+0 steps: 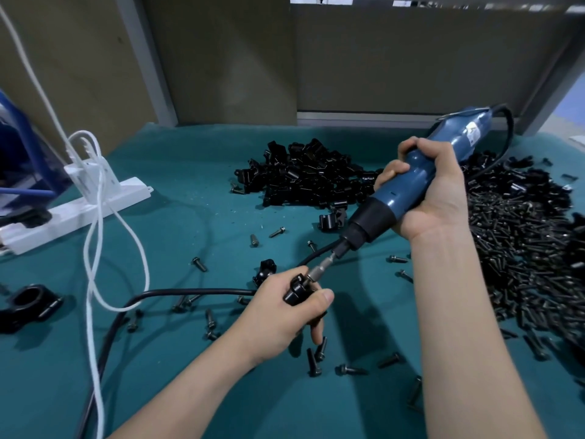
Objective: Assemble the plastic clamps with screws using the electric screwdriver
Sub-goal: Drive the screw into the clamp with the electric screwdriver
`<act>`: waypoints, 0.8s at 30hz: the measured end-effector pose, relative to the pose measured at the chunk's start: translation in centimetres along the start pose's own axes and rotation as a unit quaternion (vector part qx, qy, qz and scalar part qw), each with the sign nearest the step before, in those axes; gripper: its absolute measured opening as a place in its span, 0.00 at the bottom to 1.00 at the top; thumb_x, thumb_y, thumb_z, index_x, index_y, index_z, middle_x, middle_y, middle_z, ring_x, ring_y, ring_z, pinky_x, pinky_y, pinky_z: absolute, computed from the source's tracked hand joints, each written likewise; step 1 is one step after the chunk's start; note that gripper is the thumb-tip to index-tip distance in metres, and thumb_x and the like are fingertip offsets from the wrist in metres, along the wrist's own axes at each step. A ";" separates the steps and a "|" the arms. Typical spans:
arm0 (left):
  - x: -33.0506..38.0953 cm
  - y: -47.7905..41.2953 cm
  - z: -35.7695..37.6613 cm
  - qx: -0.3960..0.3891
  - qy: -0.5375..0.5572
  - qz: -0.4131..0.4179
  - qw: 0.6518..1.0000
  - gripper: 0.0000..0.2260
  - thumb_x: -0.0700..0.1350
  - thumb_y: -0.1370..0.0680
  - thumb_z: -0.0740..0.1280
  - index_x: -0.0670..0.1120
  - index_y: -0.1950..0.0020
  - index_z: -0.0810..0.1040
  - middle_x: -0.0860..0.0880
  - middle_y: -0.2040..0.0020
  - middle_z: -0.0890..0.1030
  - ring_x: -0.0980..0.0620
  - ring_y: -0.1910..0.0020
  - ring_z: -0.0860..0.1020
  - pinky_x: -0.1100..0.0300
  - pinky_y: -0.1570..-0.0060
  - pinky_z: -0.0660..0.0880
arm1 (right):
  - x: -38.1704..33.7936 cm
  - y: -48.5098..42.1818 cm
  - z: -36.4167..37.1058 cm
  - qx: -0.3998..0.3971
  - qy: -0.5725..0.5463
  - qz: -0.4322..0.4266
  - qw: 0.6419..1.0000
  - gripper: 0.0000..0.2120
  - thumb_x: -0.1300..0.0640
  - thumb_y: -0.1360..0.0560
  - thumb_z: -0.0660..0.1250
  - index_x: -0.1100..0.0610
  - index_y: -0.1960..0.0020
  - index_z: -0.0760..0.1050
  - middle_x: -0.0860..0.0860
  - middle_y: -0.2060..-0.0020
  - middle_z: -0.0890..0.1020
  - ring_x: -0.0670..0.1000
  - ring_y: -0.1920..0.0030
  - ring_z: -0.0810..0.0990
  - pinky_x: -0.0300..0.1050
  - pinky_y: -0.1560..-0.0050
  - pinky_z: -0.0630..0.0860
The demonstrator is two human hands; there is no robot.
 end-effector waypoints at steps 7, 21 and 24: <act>0.0 -0.1 0.2 -0.021 0.049 0.012 0.999 0.13 0.54 0.29 0.67 0.45 0.61 0.71 0.46 0.74 0.79 0.61 0.81 0.69 0.73 0.77 0.63 | 0.1 0.1 0.5 -0.028 -0.020 -0.018 0.999 0.04 0.60 0.29 0.65 0.55 0.62 0.73 0.45 0.66 0.78 0.43 0.75 0.70 0.36 0.71 0.71; -0.3 -0.1 0.1 -0.010 0.037 0.014 0.999 0.12 0.54 0.29 0.67 0.46 0.60 0.72 0.46 0.74 0.80 0.61 0.80 0.69 0.77 0.76 0.64 | 0.4 0.1 0.7 -0.042 -0.018 -0.020 0.999 0.04 0.60 0.31 0.66 0.54 0.58 0.71 0.45 0.65 0.78 0.43 0.75 0.70 0.35 0.71 0.71; -0.4 -0.1 0.1 -0.007 0.038 0.012 0.999 0.12 0.55 0.29 0.67 0.47 0.61 0.72 0.46 0.74 0.79 0.62 0.81 0.69 0.76 0.76 0.65 | 0.4 0.2 0.7 -0.043 -0.016 -0.022 0.999 0.06 0.60 0.33 0.66 0.54 0.58 0.71 0.45 0.65 0.78 0.43 0.75 0.70 0.35 0.71 0.71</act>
Point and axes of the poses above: each hand's wrist, its own y-axis away from the middle knuckle, its own z-axis out of the palm, x = y × z, the point moved 6 cm from there along -y, towards the middle knuckle
